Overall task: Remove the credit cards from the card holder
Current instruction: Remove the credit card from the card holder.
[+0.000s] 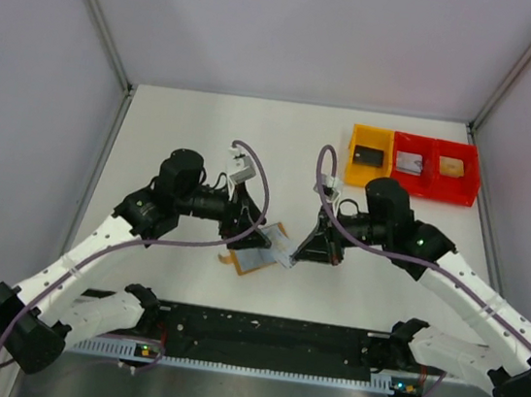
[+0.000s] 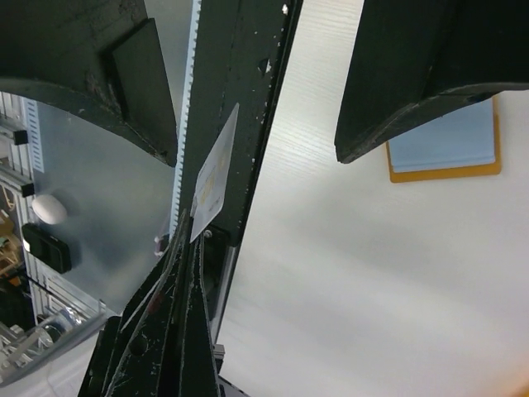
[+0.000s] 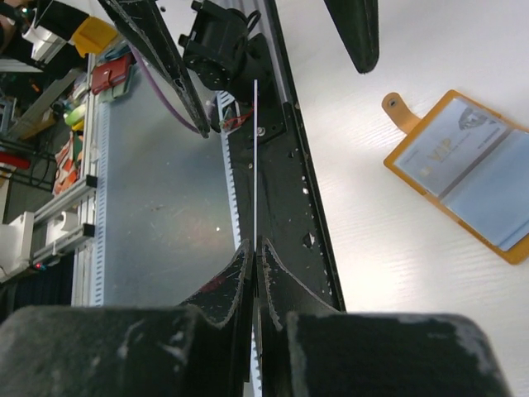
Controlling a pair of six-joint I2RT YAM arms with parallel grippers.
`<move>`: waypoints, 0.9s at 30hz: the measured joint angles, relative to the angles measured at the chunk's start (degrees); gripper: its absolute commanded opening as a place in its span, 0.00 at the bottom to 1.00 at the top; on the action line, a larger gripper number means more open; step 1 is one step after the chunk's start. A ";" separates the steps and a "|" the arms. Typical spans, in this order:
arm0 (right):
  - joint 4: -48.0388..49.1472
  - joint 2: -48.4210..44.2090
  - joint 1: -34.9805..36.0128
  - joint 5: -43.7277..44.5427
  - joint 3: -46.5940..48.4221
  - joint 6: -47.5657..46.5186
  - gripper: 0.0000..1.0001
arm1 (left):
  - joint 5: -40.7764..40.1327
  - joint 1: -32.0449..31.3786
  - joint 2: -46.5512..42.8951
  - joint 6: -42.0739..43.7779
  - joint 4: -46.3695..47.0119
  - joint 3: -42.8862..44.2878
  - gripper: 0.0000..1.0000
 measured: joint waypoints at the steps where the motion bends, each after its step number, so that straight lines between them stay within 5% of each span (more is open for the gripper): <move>1: -0.39 0.42 0.00 -0.72 0.22 -0.46 0.00 | 1.29 0.00 0.74 0.09 0.04 0.24 0.77; 12: -2.23 2.14 0.00 -5.60 1.38 -4.79 0.00 | 13.94 0.02 8.55 0.24 0.92 2.23 0.52; 15: -2.60 2.49 0.00 -6.54 1.46 -5.77 0.00 | 16.00 0.00 8.66 0.02 1.40 2.23 0.33; 17: -3.10 3.13 0.00 -6.97 1.90 -6.43 0.00 | 16.98 0.02 8.66 -0.37 2.19 2.25 0.05; 20: -3.41 3.69 0.00 -6.62 2.12 -7.02 0.01 | 18.21 0.00 8.63 -1.07 3.21 2.25 0.00; 27: -0.61 2.29 -0.13 1.92 1.88 -2.86 0.44 | 10.01 0.13 2.45 -6.21 9.64 -2.51 0.00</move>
